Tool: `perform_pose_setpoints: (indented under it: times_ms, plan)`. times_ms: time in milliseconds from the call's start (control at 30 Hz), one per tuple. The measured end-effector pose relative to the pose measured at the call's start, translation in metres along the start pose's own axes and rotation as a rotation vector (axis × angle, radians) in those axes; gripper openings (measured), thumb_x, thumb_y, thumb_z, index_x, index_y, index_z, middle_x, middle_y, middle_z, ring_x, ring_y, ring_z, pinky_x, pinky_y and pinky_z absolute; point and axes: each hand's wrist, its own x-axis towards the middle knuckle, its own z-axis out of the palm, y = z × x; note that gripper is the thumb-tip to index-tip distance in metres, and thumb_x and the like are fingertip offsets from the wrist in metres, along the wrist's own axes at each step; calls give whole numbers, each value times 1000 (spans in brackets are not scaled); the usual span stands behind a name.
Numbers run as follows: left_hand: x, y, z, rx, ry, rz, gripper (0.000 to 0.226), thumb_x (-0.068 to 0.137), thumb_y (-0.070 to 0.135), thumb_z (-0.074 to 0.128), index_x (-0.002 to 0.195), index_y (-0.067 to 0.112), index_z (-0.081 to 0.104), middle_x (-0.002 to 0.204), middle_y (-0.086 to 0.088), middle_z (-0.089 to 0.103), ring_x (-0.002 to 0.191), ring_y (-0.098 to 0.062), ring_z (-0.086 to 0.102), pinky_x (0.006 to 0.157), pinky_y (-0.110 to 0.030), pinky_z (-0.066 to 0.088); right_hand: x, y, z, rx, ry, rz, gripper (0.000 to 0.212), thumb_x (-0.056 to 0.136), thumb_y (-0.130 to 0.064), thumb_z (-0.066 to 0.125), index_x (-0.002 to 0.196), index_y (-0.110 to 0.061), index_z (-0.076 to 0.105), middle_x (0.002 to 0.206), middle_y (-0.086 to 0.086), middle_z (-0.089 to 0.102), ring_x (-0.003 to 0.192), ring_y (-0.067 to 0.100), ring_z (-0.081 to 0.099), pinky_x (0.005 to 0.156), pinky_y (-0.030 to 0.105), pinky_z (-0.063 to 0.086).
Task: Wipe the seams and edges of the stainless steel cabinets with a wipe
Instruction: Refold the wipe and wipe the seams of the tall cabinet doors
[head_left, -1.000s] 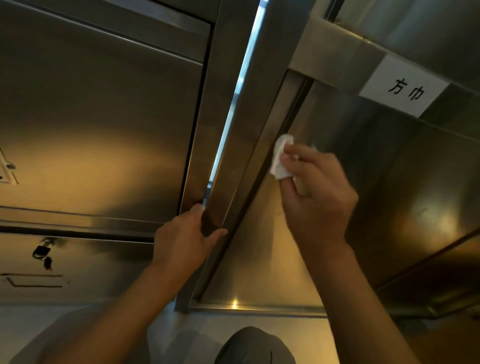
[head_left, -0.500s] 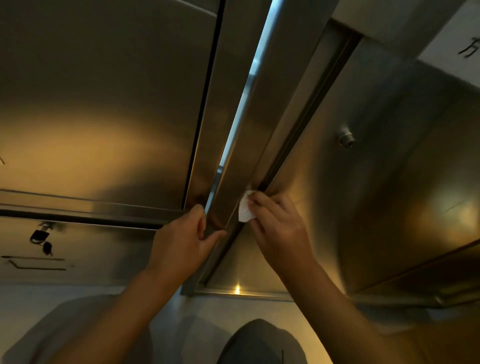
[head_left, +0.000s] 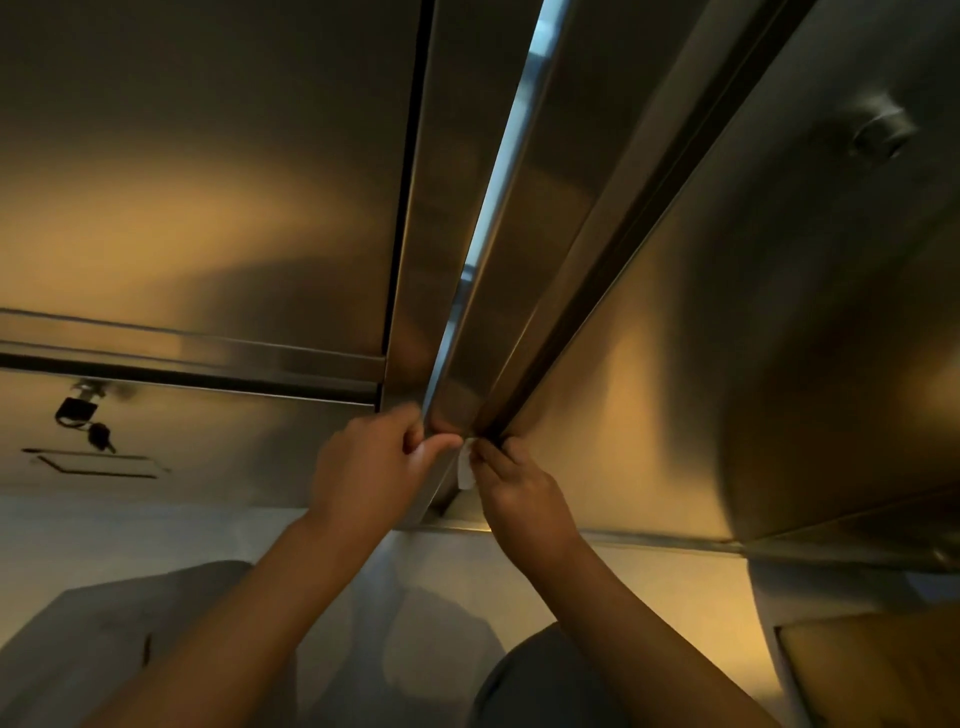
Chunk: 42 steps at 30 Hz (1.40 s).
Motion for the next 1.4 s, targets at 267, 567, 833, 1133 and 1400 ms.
perform_pose_setpoints:
  times_ms: [267, 567, 833, 1133, 1400]
  plan:
    - [-2, -13, 11, -100, 5, 23, 43, 84, 70, 55, 71, 29, 48, 60, 6, 55, 57, -11, 60, 58, -43, 56, -10, -3, 20, 116, -13, 27, 44, 75, -4, 89, 117, -5, 75, 118, 12, 72, 102, 26, 65, 66, 34, 62]
    - [-1, -18, 19, -266, -43, -9, 35, 86, 60, 62, 71, 33, 47, 57, 2, 57, 52, -14, 59, 58, -46, 56, 34, -7, -127, 420, 770, 315, 30, 84, 4, 82, 113, 1, 75, 121, 10, 74, 114, 18, 69, 96, 29, 55]
    - [-2, -15, 15, -305, -105, -9, 45, 81, 72, 50, 78, 27, 51, 62, -5, 57, 56, -19, 62, 60, -53, 57, 78, -41, -111, 507, 937, 484, 21, 91, 3, 73, 112, 5, 75, 119, 19, 71, 112, 25, 68, 97, 25, 55]
    - [-3, -15, 20, -352, -84, 14, 41, 86, 59, 54, 75, 20, 46, 60, -4, 54, 53, -15, 61, 55, -35, 52, 44, -59, -37, 578, 768, 608, 17, 87, 9, 74, 102, 3, 77, 107, 14, 73, 99, 19, 70, 91, 20, 55]
    - [0, -25, 26, -353, -62, 57, 32, 89, 54, 60, 74, 30, 44, 60, -1, 52, 52, -19, 59, 55, -47, 54, 44, -44, -77, 483, 712, 510, 25, 83, 5, 79, 107, -2, 78, 111, 10, 73, 102, 17, 69, 92, 24, 56]
